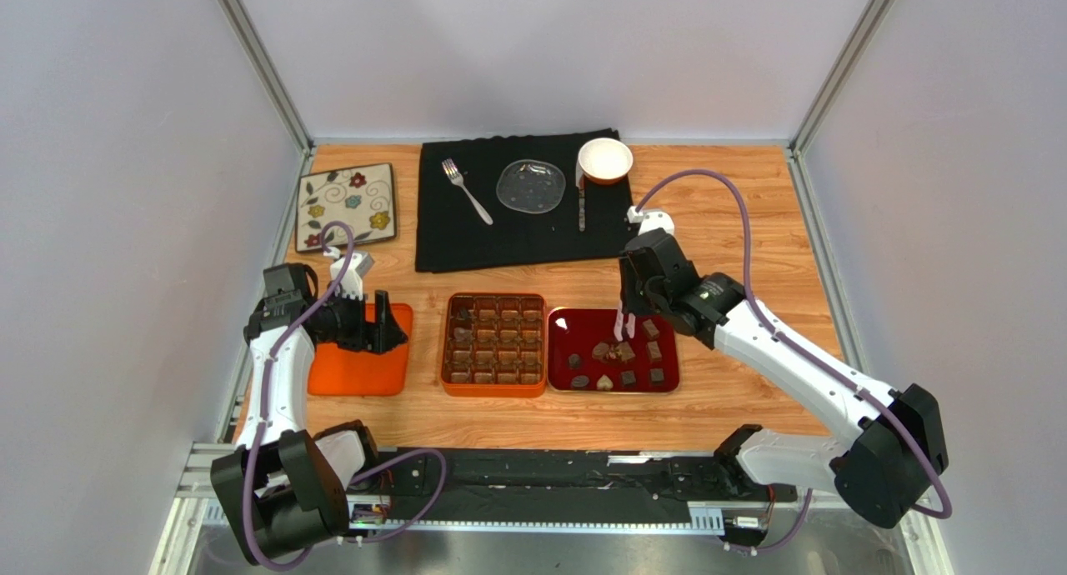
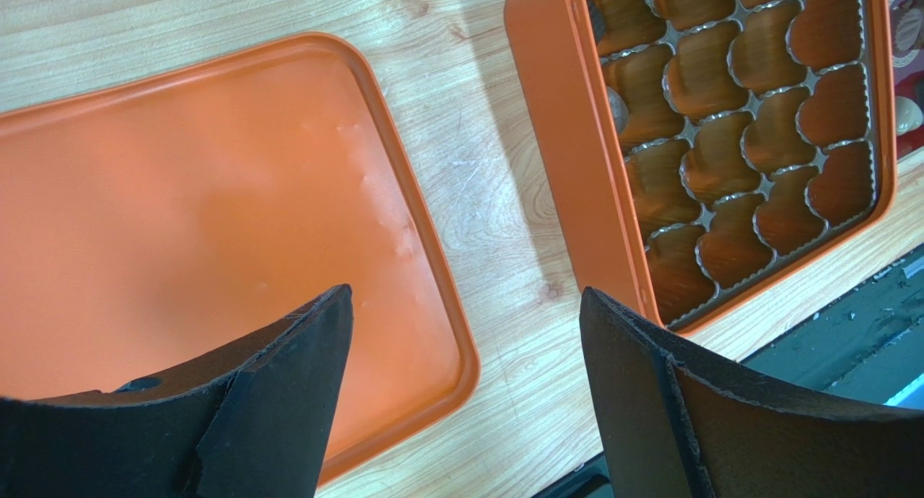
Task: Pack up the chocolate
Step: Pick up the fake chocolate from the plate.
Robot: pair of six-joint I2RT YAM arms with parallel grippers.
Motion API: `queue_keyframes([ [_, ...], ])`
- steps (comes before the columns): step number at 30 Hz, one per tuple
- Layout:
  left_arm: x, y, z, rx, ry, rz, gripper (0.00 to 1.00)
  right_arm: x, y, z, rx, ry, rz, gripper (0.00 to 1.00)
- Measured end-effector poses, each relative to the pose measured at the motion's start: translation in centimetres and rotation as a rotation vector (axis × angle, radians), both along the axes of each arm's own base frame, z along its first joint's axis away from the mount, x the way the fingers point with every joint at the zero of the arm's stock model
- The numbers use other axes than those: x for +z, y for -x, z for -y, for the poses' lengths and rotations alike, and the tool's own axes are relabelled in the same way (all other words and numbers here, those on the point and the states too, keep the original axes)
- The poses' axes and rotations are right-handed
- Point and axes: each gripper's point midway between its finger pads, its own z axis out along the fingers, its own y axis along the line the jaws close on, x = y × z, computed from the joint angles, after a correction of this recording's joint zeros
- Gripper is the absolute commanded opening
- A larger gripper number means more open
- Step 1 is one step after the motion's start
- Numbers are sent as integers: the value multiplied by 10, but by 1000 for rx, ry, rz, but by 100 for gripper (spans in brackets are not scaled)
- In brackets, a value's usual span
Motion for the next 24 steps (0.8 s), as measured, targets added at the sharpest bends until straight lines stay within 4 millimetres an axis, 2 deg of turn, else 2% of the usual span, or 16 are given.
queue_keyframes([
  [14, 0, 0, 0, 0, 0, 0, 84, -7, -15, 1, -12, -1, 95, 34],
  [24, 0, 0, 0, 0, 0, 0, 85, -15, -15, 2, -16, -7, 107, 34],
])
